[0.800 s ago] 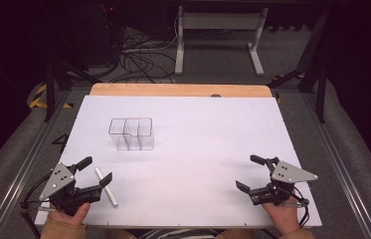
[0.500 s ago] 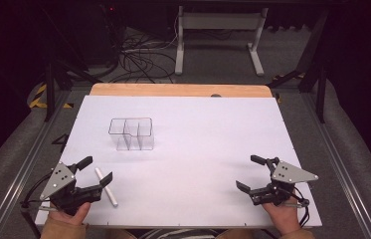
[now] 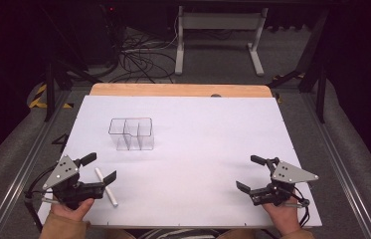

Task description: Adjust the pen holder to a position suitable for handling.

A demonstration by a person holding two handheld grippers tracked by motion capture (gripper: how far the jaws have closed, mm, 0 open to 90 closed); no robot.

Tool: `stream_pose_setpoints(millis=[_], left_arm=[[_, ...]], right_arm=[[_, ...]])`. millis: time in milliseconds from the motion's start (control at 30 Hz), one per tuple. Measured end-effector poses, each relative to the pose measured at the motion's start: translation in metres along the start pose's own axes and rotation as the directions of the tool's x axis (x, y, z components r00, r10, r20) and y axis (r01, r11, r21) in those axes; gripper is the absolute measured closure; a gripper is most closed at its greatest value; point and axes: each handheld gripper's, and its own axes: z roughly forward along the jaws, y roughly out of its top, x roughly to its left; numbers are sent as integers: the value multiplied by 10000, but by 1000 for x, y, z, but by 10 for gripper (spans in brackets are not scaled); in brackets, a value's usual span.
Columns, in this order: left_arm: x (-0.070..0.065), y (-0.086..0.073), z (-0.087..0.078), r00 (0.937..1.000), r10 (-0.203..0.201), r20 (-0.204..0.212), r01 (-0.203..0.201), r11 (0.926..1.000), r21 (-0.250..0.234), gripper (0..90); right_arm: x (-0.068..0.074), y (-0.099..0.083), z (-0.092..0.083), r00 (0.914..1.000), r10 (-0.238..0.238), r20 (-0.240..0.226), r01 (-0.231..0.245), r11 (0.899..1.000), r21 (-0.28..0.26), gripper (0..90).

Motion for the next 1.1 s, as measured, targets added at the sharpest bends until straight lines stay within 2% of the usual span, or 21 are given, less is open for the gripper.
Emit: stream_pose_setpoints(millis=[167, 233, 333, 700, 800, 967, 1067, 1100], left_arm=[[4, 15, 10, 9989, 385, 272, -395, 9986, 349, 174], [4, 18, 12, 9986, 418, 337, -433, 9980, 455, 184], [6, 30, 19, 9957, 832, 418, -853, 9950, 517, 194], [8, 43, 32, 9929, 1001, 650, -1039, 9929, 581, 199], [10, 47, 36, 9925, 935, 788, -981, 9936, 560, 202], [12, 52, 40, 9906, 1094, 817, -1151, 9909, 697, 204], [13, 56, 42, 9883, 1270, 847, -1343, 9871, 869, 227], [16, 59, 44, 9859, 1411, 905, -1510, 9818, 1149, 250]], right_arm=[[1, -1, -1, 10000, 18, 4, -18, 10000, -23, 49], [1, -1, -1, 10000, 32, 2, -32, 10000, -9, 49], [1, -2, -2, 10000, 23, 10, -23, 10000, 4, 49], [2, -3, -6, 10000, 88, 32, -88, 10000, 12, 49], [3, -4, -6, 10000, 70, 27, -70, 10000, 25, 49], [3, -4, -7, 9999, 101, 26, -101, 9999, 39, 49], [3, -5, -7, 9999, 107, 5, -107, 9999, 41, 49], [3, -5, -7, 9999, 107, -12, -107, 9999, 42, 49]])
